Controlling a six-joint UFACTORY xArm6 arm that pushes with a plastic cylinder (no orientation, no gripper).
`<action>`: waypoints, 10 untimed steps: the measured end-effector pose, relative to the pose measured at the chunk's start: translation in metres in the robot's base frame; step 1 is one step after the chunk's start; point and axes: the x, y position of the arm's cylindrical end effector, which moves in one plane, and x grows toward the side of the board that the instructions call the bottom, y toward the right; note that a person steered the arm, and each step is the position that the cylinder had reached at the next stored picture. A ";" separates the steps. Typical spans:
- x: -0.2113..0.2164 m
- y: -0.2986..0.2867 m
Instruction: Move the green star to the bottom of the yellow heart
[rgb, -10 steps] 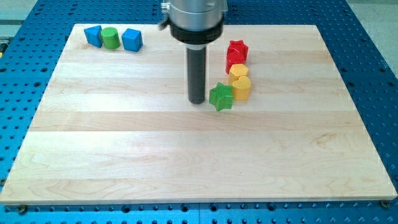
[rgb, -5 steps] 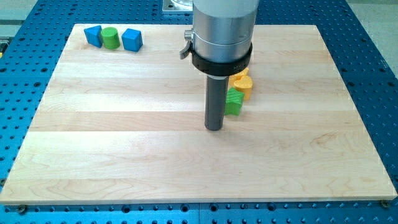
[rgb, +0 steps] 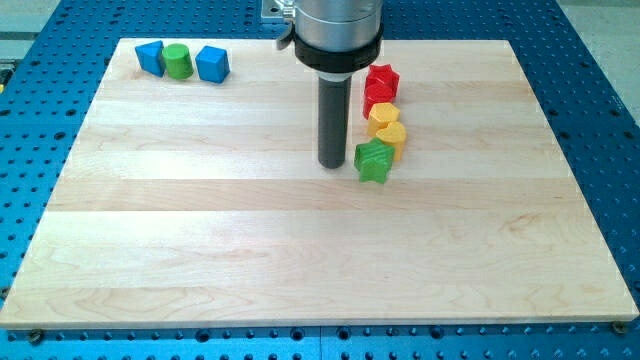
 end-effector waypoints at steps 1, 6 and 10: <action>0.004 0.023; 0.068 0.054; 0.051 0.062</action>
